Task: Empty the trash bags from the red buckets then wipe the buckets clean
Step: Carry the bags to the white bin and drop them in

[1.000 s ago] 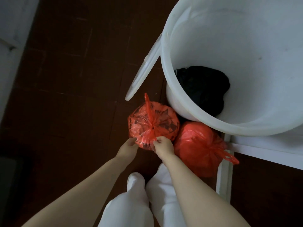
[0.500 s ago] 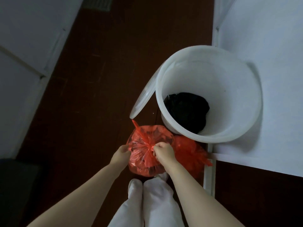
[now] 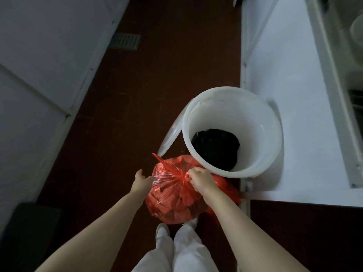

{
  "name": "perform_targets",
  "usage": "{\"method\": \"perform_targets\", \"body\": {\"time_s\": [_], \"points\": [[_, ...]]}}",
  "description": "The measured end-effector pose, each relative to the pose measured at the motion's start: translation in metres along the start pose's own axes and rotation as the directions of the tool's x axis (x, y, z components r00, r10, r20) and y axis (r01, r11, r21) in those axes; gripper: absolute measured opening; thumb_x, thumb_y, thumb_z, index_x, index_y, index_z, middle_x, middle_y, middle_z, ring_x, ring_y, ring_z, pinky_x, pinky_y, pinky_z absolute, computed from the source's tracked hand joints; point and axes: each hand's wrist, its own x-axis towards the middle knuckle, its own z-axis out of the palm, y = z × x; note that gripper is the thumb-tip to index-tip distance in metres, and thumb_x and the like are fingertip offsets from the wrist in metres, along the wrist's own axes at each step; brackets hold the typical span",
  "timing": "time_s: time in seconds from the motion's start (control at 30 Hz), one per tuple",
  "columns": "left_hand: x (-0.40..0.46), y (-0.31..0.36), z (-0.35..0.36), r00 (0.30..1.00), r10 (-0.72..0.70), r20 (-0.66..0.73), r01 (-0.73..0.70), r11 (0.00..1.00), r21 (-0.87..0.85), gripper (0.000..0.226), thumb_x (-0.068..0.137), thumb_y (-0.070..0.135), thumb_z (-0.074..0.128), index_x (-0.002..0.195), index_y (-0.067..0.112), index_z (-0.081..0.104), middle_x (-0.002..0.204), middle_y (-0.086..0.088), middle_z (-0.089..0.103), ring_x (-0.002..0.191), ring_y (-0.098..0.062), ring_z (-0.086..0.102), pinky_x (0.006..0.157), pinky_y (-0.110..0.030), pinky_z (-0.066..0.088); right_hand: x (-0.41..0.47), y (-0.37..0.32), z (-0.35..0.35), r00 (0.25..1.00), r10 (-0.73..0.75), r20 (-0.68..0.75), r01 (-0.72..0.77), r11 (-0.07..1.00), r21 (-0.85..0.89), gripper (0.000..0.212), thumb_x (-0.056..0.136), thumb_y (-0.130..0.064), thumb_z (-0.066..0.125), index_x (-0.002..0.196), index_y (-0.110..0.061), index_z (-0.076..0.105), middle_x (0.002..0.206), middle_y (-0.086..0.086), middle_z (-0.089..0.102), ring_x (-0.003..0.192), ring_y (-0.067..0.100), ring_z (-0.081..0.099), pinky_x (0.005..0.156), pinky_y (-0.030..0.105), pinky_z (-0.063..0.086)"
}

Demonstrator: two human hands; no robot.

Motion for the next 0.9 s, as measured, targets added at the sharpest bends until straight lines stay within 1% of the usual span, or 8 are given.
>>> {"method": "perform_targets", "body": {"time_s": [0.17, 0.27, 0.33, 0.43, 0.5, 0.57, 0.77, 0.9], "points": [[-0.013, 0.028, -0.012, 0.996, 0.064, -0.064, -0.067, 0.996, -0.061, 0.08, 0.092, 0.026, 0.06, 0.157, 0.019, 0.014, 0.156, -0.011, 0.034, 0.138, -0.03, 0.04, 0.111, -0.041, 0.035, -0.019, -0.037, -0.017, 0.992, -0.055, 0.117, 0.05, 0.998, 0.047, 0.036, 0.08, -0.014, 0.047, 0.045, -0.023, 0.048, 0.049, -0.005, 0.042, 0.047, 0.01, 0.035, 0.05, 0.026, 0.03], [-0.014, 0.046, -0.016, 0.992, 0.093, -0.089, -0.102, 0.99, -0.099, 0.085, 0.09, 0.031, 0.063, 0.157, 0.02, 0.012, 0.157, -0.011, 0.032, 0.14, -0.032, 0.038, 0.114, -0.047, 0.034, -0.029, -0.063, -0.023, 0.978, -0.115, 0.172, 0.101, 0.991, 0.089, 0.04, 0.078, -0.012, 0.047, 0.04, -0.023, 0.043, 0.048, -0.005, 0.039, 0.045, 0.01, 0.033, 0.049, 0.026, 0.028], [-0.016, 0.061, -0.019, 0.983, 0.143, -0.117, -0.157, 0.98, -0.122, 0.08, 0.092, 0.031, 0.063, 0.157, 0.02, 0.016, 0.154, -0.009, 0.038, 0.138, -0.03, 0.042, 0.113, -0.046, 0.035, -0.034, -0.08, -0.026, 0.967, -0.162, 0.194, 0.137, 0.981, 0.137, 0.032, 0.072, -0.012, 0.047, 0.044, -0.023, 0.039, 0.05, -0.003, 0.038, 0.045, 0.01, 0.032, 0.047, 0.027, 0.027], [-0.02, 0.085, -0.021, 0.952, 0.252, -0.174, -0.272, 0.957, -0.102, 0.061, 0.095, 0.024, 0.059, 0.15, 0.016, 0.035, 0.124, -0.003, 0.061, 0.105, -0.02, 0.061, 0.094, -0.033, 0.047, -0.039, -0.102, -0.037, 0.956, -0.201, 0.213, 0.15, 0.961, 0.233, 0.024, 0.068, -0.011, 0.044, 0.049, -0.022, 0.035, 0.05, -0.003, 0.034, 0.042, 0.01, 0.029, 0.044, 0.025, 0.025], [-0.021, 0.104, -0.021, 0.93, 0.315, -0.188, -0.334, 0.939, -0.077, 0.043, 0.098, 0.021, 0.055, 0.14, 0.014, 0.049, 0.111, -0.005, 0.067, 0.084, -0.014, 0.064, 0.076, -0.028, 0.051, -0.04, -0.114, -0.05, 0.954, -0.211, 0.212, 0.144, 0.945, 0.293, 0.027, 0.074, -0.008, 0.041, 0.052, -0.022, 0.033, 0.048, -0.004, 0.032, 0.04, 0.008, 0.026, 0.04, 0.022, 0.024], [-0.021, 0.123, -0.017, 0.916, 0.359, -0.176, -0.376, 0.924, -0.069, 0.029, 0.1, 0.02, 0.053, 0.128, 0.013, 0.058, 0.096, -0.004, 0.068, 0.075, -0.012, 0.062, 0.067, -0.026, 0.05, -0.041, -0.125, -0.063, 0.951, -0.231, 0.204, 0.158, 0.934, 0.321, 0.032, 0.08, -0.004, 0.039, 0.053, -0.02, 0.035, 0.046, -0.005, 0.033, 0.038, 0.007, 0.026, 0.039, 0.02, 0.025], [-0.021, 0.173, 0.013, 0.905, 0.423, -0.045, -0.425, 0.901, -0.085, 0.03, 0.096, 0.031, 0.059, 0.123, 0.019, 0.062, 0.11, -0.004, 0.068, 0.089, -0.013, 0.064, 0.086, -0.034, 0.054, -0.029, -0.154, -0.106, 0.945, -0.316, 0.086, 0.254, 0.873, 0.415, 0.029, 0.083, -0.002, 0.036, 0.059, -0.017, 0.039, 0.052, -0.003, 0.034, 0.044, 0.009, 0.025, 0.047, 0.027, 0.017], [-0.018, 0.208, 0.043, 0.866, 0.493, 0.081, -0.478, 0.865, -0.153, 0.035, 0.093, 0.033, 0.064, 0.126, 0.021, 0.06, 0.115, -0.001, 0.067, 0.1, -0.016, 0.067, 0.094, -0.039, 0.055, -0.012, -0.161, -0.139, 0.954, -0.3, -0.027, 0.284, 0.867, 0.409, 0.025, 0.081, -0.003, 0.036, 0.062, -0.018, 0.04, 0.053, -0.003, 0.034, 0.041, 0.008, 0.025, 0.043, 0.025, 0.018]]}}
